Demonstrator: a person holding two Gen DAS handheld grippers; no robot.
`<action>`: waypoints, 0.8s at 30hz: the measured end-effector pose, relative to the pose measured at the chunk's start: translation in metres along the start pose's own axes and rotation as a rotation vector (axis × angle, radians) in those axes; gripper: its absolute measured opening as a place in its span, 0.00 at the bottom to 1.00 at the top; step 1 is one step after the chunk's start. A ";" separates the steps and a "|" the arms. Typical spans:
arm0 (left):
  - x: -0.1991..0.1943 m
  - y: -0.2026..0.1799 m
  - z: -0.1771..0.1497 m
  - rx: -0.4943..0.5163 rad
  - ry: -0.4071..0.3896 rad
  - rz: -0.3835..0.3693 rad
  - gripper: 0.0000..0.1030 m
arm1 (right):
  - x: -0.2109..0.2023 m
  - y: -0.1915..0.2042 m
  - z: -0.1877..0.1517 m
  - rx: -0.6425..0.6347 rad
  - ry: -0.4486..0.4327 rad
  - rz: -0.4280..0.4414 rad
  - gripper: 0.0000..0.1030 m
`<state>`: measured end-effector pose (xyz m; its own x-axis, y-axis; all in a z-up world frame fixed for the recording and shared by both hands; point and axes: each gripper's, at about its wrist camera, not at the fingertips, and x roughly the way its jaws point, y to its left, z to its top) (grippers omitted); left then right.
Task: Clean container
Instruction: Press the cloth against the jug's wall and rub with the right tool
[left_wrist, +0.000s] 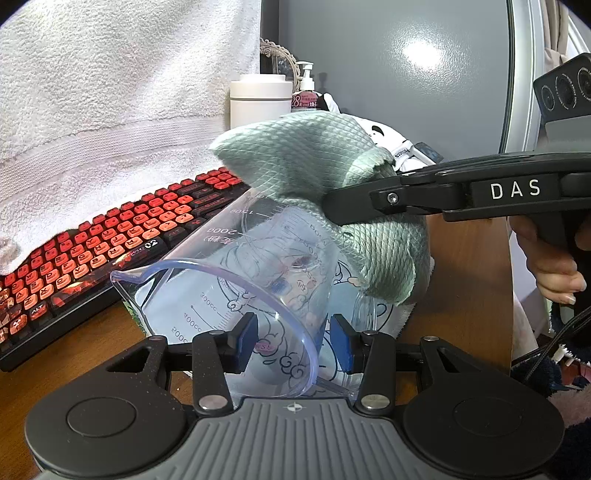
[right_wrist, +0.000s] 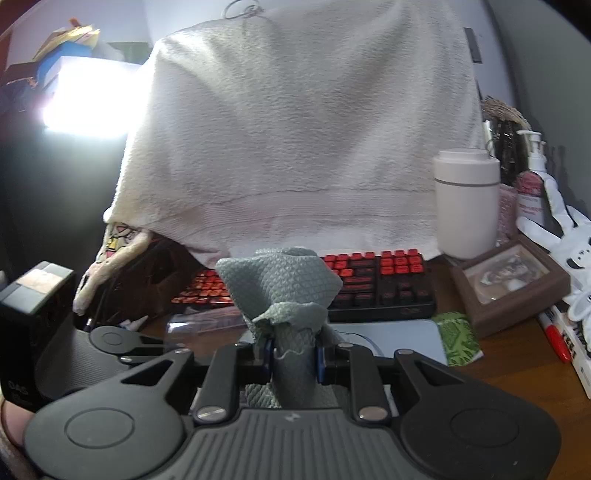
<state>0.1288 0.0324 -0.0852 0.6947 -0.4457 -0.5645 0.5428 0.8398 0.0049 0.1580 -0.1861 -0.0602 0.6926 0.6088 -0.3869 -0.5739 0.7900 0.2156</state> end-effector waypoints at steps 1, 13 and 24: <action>0.000 0.000 0.000 0.000 0.000 0.000 0.42 | 0.000 -0.001 0.000 0.008 0.002 -0.002 0.19; 0.000 0.001 0.001 -0.002 0.000 0.000 0.42 | -0.004 0.042 -0.012 -0.087 0.016 0.072 0.20; 0.000 0.001 0.001 -0.001 0.000 0.001 0.42 | -0.002 0.022 -0.005 -0.041 0.027 0.030 0.19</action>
<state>0.1298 0.0327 -0.0844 0.6953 -0.4451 -0.5644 0.5418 0.8405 0.0046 0.1418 -0.1704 -0.0590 0.6633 0.6293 -0.4050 -0.6120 0.7676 0.1904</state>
